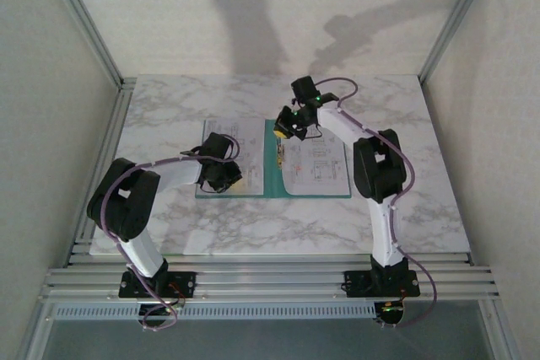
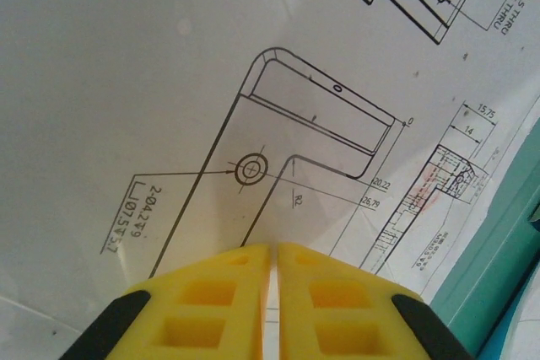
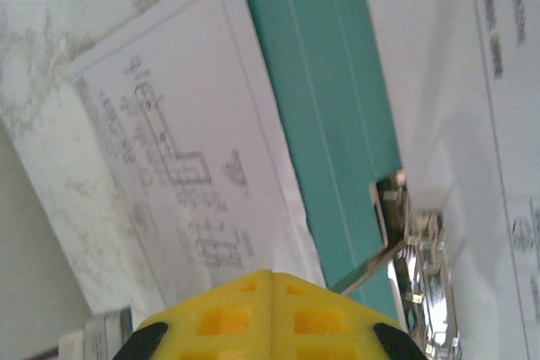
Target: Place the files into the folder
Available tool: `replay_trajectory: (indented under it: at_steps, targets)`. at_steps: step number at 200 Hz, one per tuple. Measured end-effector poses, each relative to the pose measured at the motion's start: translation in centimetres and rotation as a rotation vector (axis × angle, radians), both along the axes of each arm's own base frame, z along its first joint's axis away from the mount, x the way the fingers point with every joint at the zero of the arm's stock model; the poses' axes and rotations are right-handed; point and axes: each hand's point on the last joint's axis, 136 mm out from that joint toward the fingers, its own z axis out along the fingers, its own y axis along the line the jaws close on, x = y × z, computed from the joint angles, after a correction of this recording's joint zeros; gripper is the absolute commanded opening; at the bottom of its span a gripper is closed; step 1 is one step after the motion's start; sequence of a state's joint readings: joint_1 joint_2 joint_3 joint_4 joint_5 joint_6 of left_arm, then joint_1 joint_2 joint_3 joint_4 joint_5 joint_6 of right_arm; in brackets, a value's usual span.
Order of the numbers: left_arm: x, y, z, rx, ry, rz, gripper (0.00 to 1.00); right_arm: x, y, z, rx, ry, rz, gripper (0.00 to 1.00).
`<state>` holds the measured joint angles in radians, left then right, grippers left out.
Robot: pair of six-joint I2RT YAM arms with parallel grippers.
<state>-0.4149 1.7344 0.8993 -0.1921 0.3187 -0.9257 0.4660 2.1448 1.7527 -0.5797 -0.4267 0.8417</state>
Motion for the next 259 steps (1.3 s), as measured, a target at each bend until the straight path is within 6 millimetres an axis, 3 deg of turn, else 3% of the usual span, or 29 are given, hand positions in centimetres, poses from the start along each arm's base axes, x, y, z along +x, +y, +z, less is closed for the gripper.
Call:
replay_trajectory:
  at_steps: [46,61,107,135,178,211,259]
  targets:
    - [0.0,-0.1,0.0,-0.003,0.003,0.001,0.11,-4.1,-0.9,-0.3,-0.013,0.047,0.004,0.03]
    - [0.0,-0.1,-0.1,-0.004,0.003,-0.001,0.11,-4.5,-1.7,0.2,-0.037,0.030,-0.019,0.06]
    - [0.2,-1.1,0.0,-0.017,-0.004,-0.037,0.10,-4.1,-5.5,4.4,-0.054,-0.080,-0.144,0.19]
    - [0.1,-3.4,0.0,-0.026,-0.013,-0.096,0.10,-4.1,-8.3,4.2,-0.060,-0.071,-0.223,0.24]
    - [-1.5,-8.7,0.1,-0.060,-0.018,-0.230,0.10,-5.0,-11.5,2.4,-0.084,-0.017,-0.290,0.29]
    - [-2.8,-11.9,0.1,-0.087,-0.009,-0.311,0.10,-4.7,-12.7,2.6,-0.070,-0.010,-0.313,0.33]
    - [-3.0,-15.7,0.1,-0.121,-0.009,-0.384,0.09,-4.3,-13.4,2.7,-0.024,0.005,-0.326,0.38]
